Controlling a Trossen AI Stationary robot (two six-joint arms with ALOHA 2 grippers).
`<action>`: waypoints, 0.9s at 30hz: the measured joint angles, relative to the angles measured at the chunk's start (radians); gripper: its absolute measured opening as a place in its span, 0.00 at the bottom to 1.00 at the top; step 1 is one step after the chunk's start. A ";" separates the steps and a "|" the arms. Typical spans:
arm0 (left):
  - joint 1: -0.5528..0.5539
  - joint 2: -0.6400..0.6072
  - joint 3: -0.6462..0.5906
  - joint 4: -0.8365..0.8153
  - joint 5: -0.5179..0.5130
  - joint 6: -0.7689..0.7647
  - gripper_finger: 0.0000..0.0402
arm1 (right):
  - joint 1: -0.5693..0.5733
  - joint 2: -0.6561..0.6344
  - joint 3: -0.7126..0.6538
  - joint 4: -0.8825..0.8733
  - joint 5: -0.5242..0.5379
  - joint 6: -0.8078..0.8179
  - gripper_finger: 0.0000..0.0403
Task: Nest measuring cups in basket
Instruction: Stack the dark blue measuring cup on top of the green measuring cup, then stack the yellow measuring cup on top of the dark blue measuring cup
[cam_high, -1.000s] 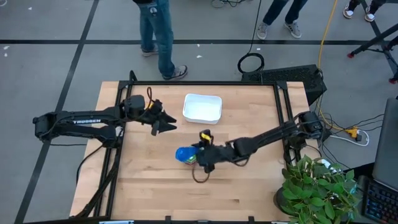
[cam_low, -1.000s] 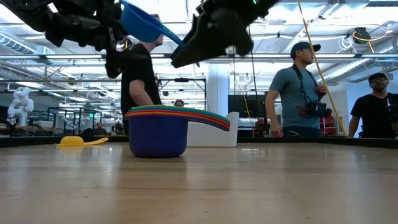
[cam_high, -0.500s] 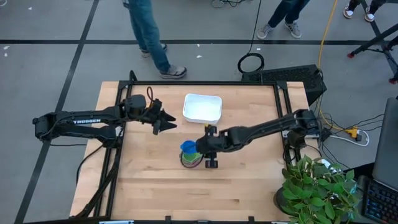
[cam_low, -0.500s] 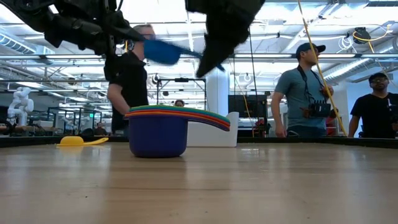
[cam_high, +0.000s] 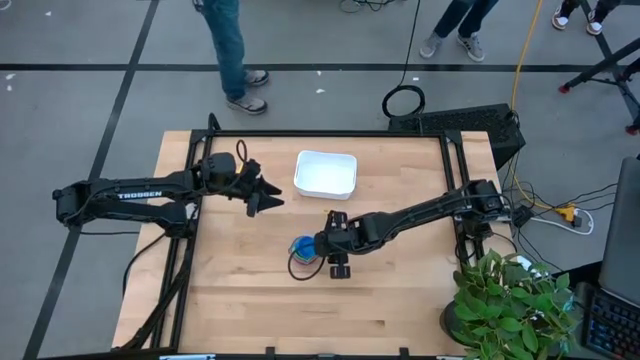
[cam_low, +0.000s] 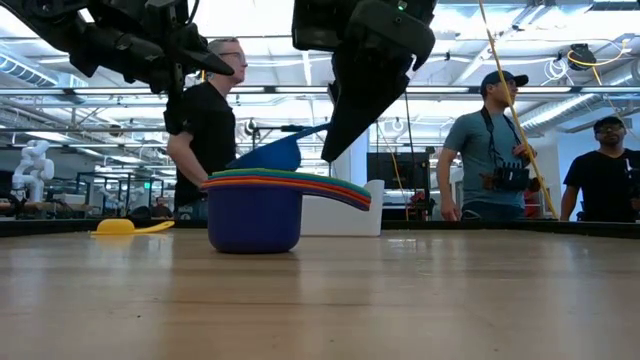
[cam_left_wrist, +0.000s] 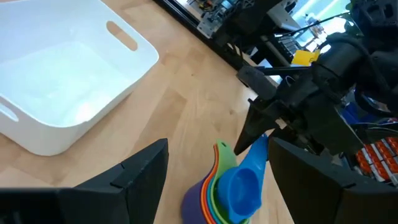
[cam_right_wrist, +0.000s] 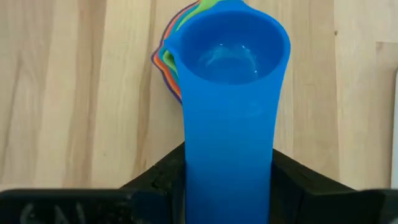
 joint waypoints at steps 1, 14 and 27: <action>0.000 0.000 0.000 -0.001 0.000 0.000 0.68 | 0.000 0.000 0.000 0.001 0.000 0.000 0.36; 0.000 0.000 0.000 -0.032 0.000 0.013 0.68 | -0.003 0.000 0.000 0.026 0.003 -0.047 0.37; 0.001 0.000 0.000 -0.172 -0.045 0.043 0.68 | -0.005 -0.011 0.000 -0.031 0.003 -0.070 0.66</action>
